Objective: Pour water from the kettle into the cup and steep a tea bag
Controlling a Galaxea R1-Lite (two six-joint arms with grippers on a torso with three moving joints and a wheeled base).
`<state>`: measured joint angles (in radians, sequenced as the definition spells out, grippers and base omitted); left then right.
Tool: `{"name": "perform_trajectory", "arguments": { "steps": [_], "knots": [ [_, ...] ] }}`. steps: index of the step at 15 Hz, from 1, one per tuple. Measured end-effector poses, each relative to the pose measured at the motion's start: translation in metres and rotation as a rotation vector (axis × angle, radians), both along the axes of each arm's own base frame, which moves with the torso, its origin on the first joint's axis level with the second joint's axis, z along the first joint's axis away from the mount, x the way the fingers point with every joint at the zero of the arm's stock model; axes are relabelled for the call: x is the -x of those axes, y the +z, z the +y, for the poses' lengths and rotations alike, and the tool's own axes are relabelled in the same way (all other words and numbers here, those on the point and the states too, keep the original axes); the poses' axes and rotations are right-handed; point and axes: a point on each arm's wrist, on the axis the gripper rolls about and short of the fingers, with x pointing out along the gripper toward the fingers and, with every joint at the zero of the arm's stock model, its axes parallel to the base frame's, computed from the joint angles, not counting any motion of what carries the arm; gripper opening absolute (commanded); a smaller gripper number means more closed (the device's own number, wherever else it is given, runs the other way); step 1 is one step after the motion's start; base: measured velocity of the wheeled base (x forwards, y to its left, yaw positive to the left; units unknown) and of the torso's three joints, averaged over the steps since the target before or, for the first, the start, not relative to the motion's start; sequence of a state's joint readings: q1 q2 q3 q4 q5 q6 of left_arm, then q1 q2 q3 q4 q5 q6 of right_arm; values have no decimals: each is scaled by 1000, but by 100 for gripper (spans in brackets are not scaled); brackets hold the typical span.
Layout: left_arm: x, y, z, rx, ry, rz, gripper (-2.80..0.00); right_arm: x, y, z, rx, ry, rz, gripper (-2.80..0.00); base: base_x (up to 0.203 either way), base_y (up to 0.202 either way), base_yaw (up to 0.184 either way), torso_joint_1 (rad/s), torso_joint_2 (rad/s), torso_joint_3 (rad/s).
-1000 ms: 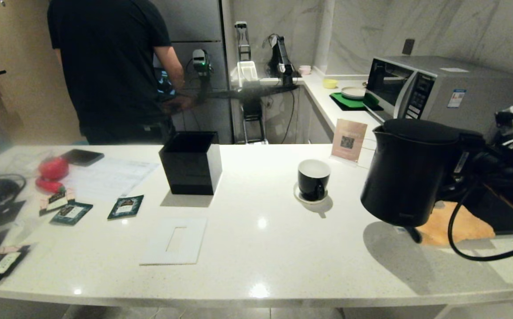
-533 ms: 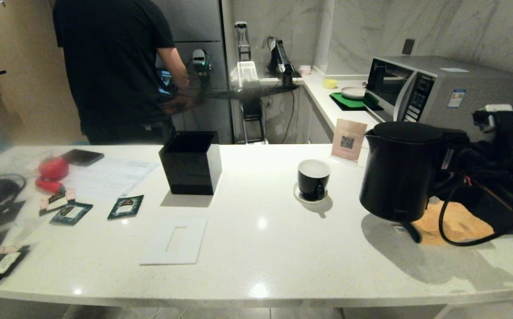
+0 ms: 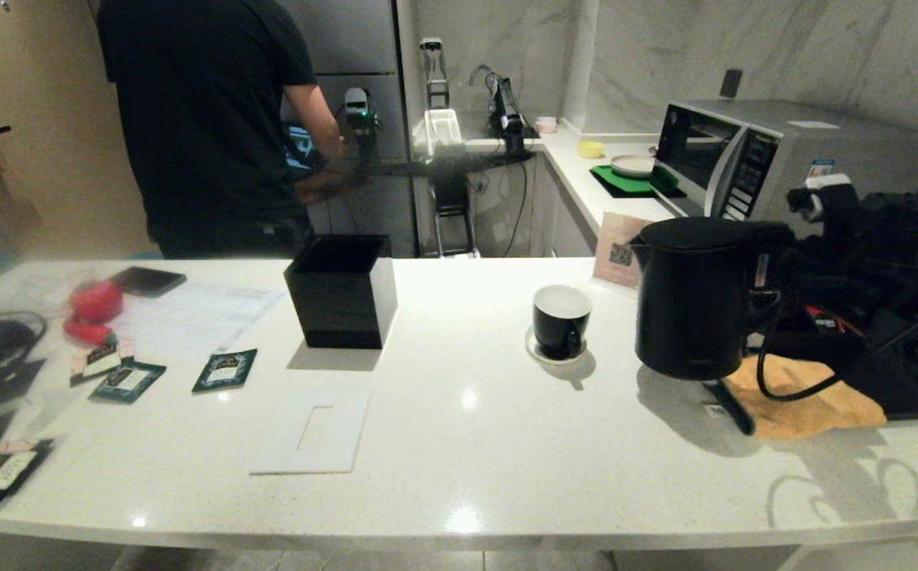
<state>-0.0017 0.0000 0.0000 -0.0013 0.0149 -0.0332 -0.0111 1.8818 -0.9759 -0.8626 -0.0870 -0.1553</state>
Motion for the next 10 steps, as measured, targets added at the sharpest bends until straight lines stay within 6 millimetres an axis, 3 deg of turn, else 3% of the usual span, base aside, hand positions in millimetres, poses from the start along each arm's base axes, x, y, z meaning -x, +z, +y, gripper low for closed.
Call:
{"name": "perform_trajectory", "arguments": {
  "steps": [4,10],
  "knots": [
    [0,0,0,0,0,0,-280,-12,-6,2,41,8,45,-280,0,0,0,0,0,0],
    [0,0,0,0,0,0,-280,-24,3,5,110,20,25,-280,0,0,0,0,0,0]
  ]
}}
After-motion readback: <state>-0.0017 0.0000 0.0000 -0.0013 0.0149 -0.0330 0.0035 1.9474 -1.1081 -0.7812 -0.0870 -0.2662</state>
